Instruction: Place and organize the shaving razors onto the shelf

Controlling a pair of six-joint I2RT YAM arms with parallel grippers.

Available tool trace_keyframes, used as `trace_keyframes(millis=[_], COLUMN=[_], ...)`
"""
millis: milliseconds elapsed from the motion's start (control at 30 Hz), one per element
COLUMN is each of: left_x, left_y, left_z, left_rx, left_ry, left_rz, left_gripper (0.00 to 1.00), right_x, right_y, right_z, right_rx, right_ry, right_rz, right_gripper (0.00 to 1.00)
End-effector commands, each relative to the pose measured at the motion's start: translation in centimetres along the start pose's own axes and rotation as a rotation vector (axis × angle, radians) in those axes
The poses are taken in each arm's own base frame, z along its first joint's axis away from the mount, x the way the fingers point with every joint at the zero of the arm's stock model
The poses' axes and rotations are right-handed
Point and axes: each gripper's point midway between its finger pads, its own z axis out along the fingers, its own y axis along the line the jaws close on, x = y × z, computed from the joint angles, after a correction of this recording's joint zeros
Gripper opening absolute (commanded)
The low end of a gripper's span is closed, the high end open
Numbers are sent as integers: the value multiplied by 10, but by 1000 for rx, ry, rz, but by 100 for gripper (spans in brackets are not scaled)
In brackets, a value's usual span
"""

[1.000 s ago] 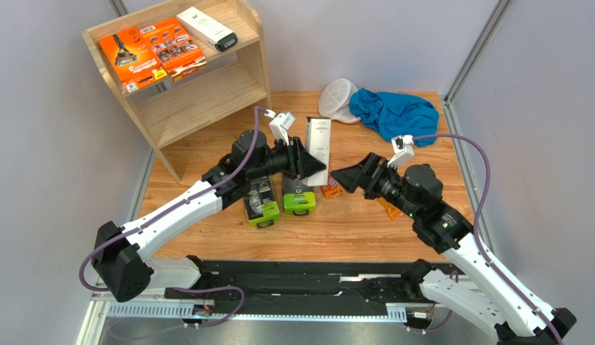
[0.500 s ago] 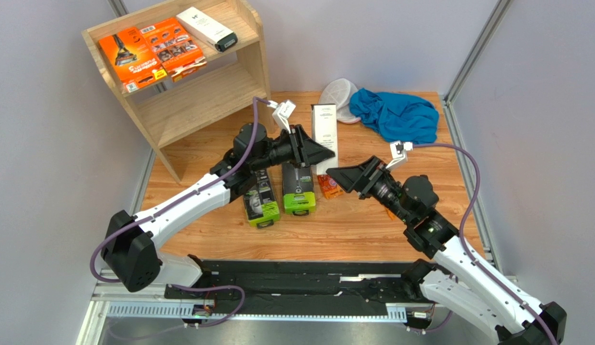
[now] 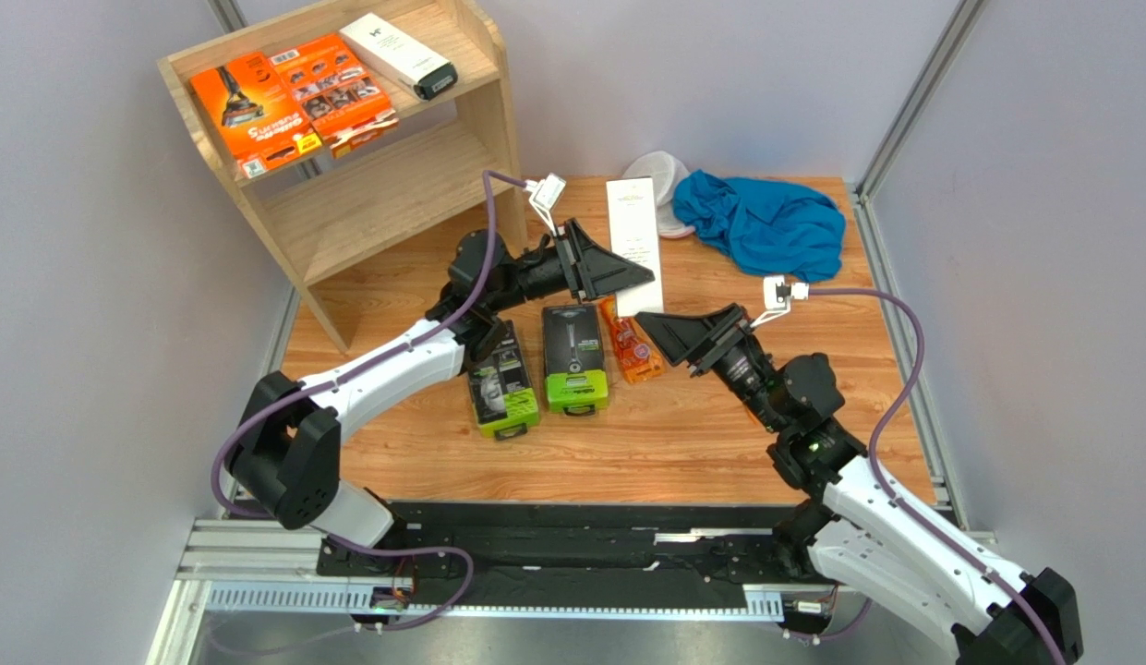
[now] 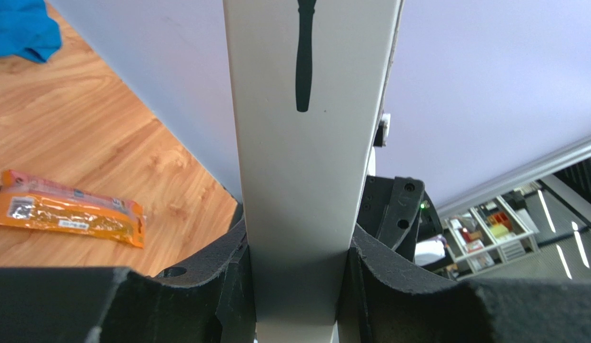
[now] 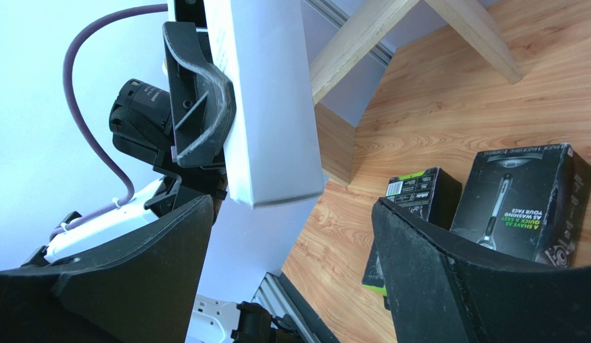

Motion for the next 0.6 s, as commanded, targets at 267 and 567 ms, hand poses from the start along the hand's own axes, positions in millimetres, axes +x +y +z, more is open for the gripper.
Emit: trace_keyframes(millis=[267,567], left_x=[-6,-8], left_y=[-39,-37], left_z=[-3,-1], left_rx=[171,173], left_ry=[15,1], left_rz=[28,9], left_gripper=[0,0], right_x=[-37,-27], right_y=[35,37], right_z=[15,23], right_rx=[-105,-147], right_ry=[-73,-22], right_rz=[-82,-52], right_gripper=[68,42])
